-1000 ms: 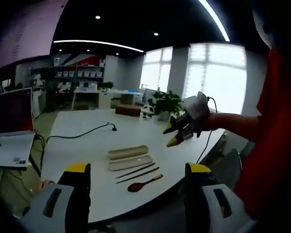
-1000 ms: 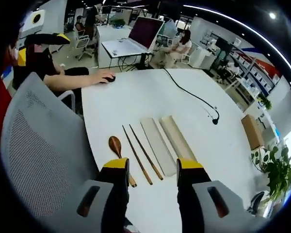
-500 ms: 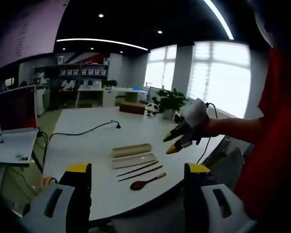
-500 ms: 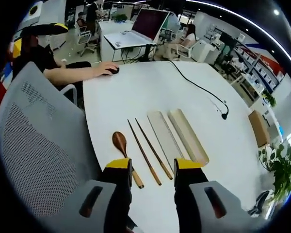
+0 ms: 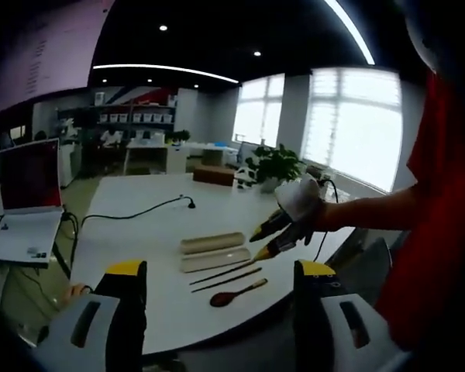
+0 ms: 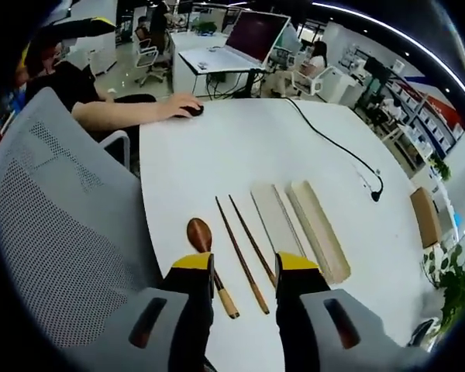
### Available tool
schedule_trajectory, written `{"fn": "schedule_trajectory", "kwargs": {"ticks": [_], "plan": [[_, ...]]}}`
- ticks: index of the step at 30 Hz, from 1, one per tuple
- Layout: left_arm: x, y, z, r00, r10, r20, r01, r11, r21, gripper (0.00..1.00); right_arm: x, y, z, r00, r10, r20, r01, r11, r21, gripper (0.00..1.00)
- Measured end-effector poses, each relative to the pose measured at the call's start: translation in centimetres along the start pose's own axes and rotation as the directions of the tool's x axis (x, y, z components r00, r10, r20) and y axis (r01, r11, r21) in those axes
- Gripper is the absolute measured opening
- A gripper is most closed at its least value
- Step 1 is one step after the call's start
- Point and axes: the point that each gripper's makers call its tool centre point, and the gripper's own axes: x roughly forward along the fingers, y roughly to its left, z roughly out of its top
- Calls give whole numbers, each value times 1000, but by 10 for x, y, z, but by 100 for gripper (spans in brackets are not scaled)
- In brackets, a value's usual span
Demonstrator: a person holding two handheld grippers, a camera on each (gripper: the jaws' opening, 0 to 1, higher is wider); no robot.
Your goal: Arrange the utensils inside the cutlery case until each visible utensil rests in its matching compartment.
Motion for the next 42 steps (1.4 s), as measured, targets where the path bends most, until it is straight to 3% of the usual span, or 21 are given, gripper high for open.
{"fn": "schedule_trajectory", "kwargs": {"ticks": [2, 5, 14, 24, 29, 32, 38, 42], "plan": [[0, 0, -1, 1000, -7, -2, 7, 1000, 3, 79, 3, 0, -5, 1000, 19, -11, -19, 1000, 12, 29], [0, 4, -1, 1000, 3, -5, -3, 1000, 13, 79, 2, 7, -13, 998, 62, -15, -60, 993, 100, 27], [1, 3, -4, 999, -31, 25, 31, 999, -10, 79, 0, 5, -26, 999, 49, -11, -45, 974, 223, 30], [11, -2, -5, 999, -53, -6, 53, 999, 9, 79, 19, -22, -27, 997, 38, -71, -30, 993, 113, 26], [15, -4, -4, 997, -67, -29, 67, 998, 19, 78, 27, -24, -19, 996, 60, -63, -56, 996, 67, 25], [21, -5, -3, 996, -69, -53, 70, 997, 20, 77, 32, -21, -23, 995, 82, -59, -80, 996, 35, 25], [29, -15, -3, 996, -63, -70, 67, 997, 50, 77, 40, -25, -35, 993, 106, -60, -103, 993, 50, 25], [33, -33, 5, 990, -126, -56, 130, 989, 70, 79, 38, -27, -37, 993, 112, -44, -110, 993, 39, 25]]}}
